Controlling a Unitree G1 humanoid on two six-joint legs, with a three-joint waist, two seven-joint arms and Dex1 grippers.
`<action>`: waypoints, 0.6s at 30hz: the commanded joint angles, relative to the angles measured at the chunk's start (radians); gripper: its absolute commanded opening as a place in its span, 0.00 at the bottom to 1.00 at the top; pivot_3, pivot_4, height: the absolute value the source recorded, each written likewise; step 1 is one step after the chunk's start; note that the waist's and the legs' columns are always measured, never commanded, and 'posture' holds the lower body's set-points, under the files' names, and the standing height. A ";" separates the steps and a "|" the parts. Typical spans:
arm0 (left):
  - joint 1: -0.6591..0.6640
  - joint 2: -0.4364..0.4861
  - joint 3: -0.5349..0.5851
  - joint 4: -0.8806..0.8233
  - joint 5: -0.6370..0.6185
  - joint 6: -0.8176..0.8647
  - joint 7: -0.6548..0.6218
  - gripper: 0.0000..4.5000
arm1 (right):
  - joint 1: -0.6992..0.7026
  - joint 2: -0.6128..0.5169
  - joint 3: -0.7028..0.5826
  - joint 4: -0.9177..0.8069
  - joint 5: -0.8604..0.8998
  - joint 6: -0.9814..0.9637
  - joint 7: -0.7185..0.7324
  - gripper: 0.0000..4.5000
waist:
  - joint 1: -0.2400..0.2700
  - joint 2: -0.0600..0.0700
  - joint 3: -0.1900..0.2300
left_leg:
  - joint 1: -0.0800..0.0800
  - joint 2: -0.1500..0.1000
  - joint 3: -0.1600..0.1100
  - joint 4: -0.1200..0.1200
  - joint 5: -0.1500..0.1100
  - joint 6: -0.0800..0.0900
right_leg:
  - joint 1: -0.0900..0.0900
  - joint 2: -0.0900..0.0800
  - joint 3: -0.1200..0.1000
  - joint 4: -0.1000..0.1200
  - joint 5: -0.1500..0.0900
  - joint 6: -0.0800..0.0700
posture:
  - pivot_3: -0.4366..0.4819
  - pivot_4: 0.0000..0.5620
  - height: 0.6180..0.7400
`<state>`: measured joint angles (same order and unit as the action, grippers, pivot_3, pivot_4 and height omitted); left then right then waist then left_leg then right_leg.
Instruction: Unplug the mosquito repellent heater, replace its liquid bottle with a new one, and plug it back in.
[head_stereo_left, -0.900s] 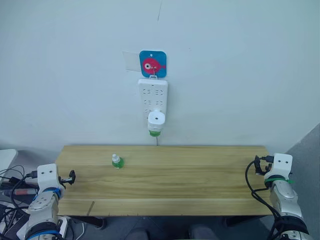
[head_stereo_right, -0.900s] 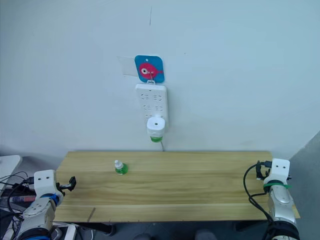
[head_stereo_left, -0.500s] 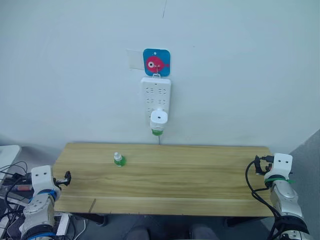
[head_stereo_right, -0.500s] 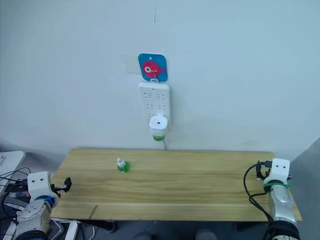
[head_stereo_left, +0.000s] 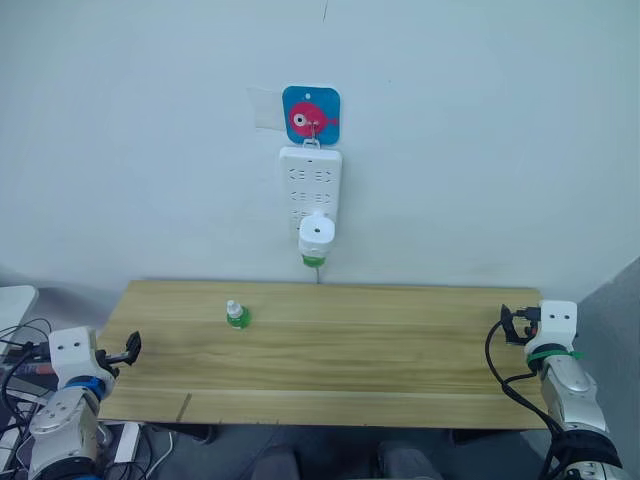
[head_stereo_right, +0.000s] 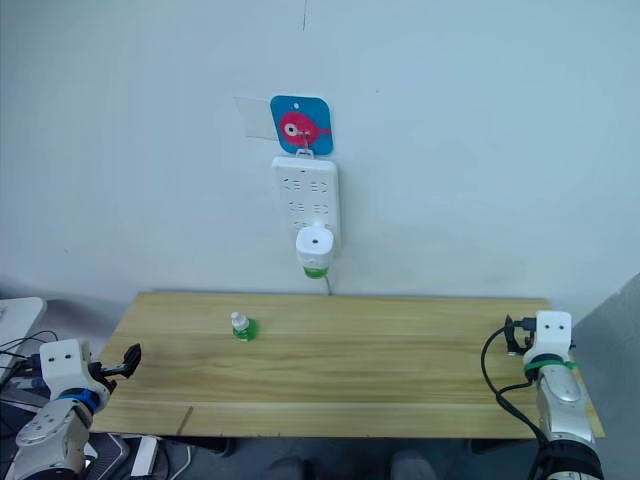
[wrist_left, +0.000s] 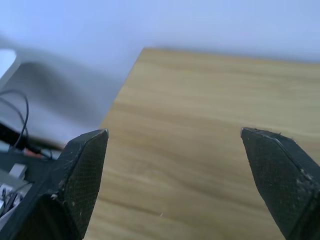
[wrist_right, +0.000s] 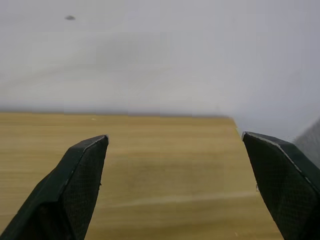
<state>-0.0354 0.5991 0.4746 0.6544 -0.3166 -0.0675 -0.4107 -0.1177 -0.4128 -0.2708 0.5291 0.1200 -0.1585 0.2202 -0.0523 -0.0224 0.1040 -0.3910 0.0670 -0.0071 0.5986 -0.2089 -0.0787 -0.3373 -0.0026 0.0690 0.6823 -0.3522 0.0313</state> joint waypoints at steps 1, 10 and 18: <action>0.056 0.059 0.035 -0.223 -0.068 0.070 -0.090 0.99 | 0.025 -0.025 0.027 -0.214 0.061 0.058 0.116 1.00 | -0.001 -0.001 0.016 | 0.000 0.000 0.000 0.000 0.000 0.000 | 0.000 0.000 0.000 0.000 0.000 0.000 | 0.46 0.29 1.00; 0.024 0.210 -0.033 -0.742 -0.241 0.407 -0.263 0.95 | -0.008 -0.096 0.164 -0.797 0.341 0.475 0.372 1.00 | 0.009 0.001 0.068 | -0.003 0.001 -0.002 0.000 0.000 0.000 | 0.000 -0.001 -0.003 -0.001 0.000 0.000 | 0.48 0.36 1.00; -0.283 0.233 -0.212 -0.819 -0.271 0.564 -0.344 0.66 | -0.112 -0.098 0.229 -1.063 0.494 0.709 0.358 1.00 | 0.023 -0.003 0.095 | -0.013 0.000 -0.007 0.005 0.000 -0.001 | -0.007 0.000 -0.006 -0.001 0.000 0.000 | 0.44 0.38 1.00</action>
<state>-0.2738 0.8162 0.2880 -0.1392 -0.5885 0.4929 -0.7235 -0.2103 -0.5069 -0.0495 -0.4564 0.5740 0.5199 0.5820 -0.0298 -0.0253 0.1994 -0.4050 0.0667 -0.0154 0.6056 -0.2093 -0.0795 -0.3452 -0.0026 0.0617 0.6818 -0.3521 0.0312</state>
